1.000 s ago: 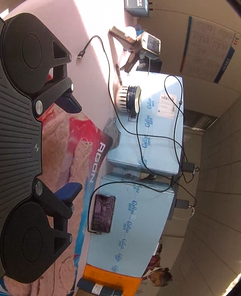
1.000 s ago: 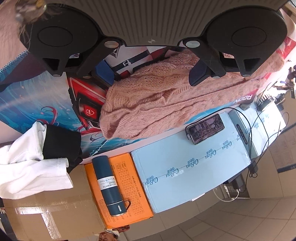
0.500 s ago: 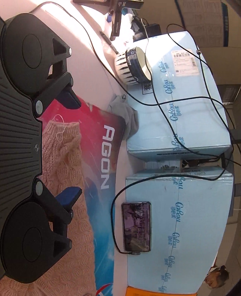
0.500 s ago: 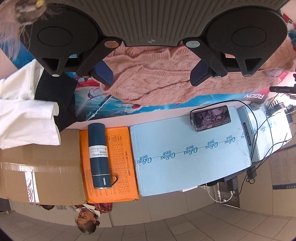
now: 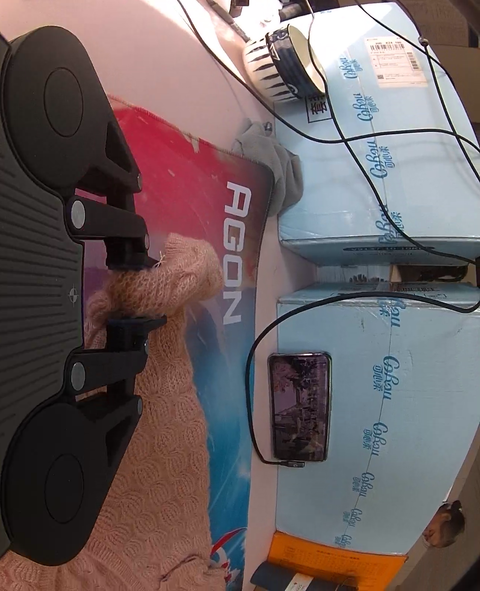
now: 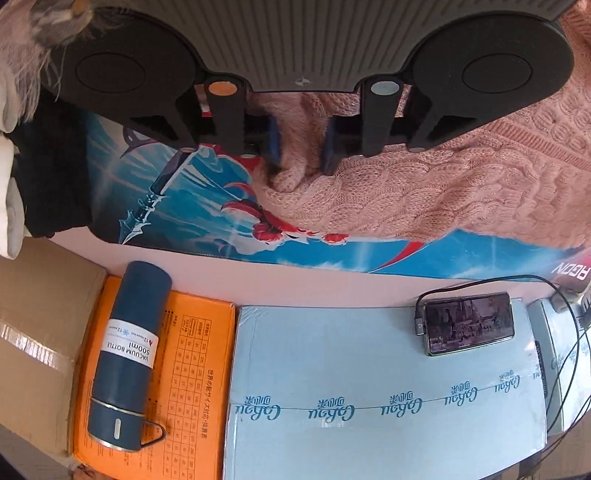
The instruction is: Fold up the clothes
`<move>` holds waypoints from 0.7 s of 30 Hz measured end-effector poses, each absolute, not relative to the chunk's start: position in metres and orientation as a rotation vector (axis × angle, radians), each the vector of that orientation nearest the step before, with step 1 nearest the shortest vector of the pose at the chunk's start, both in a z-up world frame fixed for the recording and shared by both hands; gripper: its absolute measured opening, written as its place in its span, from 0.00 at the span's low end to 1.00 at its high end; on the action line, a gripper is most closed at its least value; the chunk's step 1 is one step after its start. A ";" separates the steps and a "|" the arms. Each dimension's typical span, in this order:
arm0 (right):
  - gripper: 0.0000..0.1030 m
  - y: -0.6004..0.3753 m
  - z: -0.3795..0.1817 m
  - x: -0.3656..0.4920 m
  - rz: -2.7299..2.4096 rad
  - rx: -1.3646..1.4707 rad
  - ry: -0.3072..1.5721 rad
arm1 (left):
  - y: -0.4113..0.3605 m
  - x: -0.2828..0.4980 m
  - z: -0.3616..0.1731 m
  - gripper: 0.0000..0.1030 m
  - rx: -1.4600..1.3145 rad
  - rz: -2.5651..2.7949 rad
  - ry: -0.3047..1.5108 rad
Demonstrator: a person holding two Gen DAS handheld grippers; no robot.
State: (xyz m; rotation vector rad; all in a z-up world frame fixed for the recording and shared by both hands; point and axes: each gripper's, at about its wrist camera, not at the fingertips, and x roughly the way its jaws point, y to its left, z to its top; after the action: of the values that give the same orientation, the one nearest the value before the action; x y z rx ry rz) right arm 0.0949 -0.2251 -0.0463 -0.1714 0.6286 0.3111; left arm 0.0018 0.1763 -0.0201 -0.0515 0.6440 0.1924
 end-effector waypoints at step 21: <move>0.50 -0.267 -0.026 0.103 0.185 0.095 0.523 | 0.209 0.024 -0.011 0.92 -0.013 0.620 0.555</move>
State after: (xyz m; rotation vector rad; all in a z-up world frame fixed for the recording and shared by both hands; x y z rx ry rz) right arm 0.1030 -0.2672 -0.0256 0.0946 0.5229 0.1851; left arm 0.0236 0.2086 -0.0113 -0.0132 0.5550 0.6197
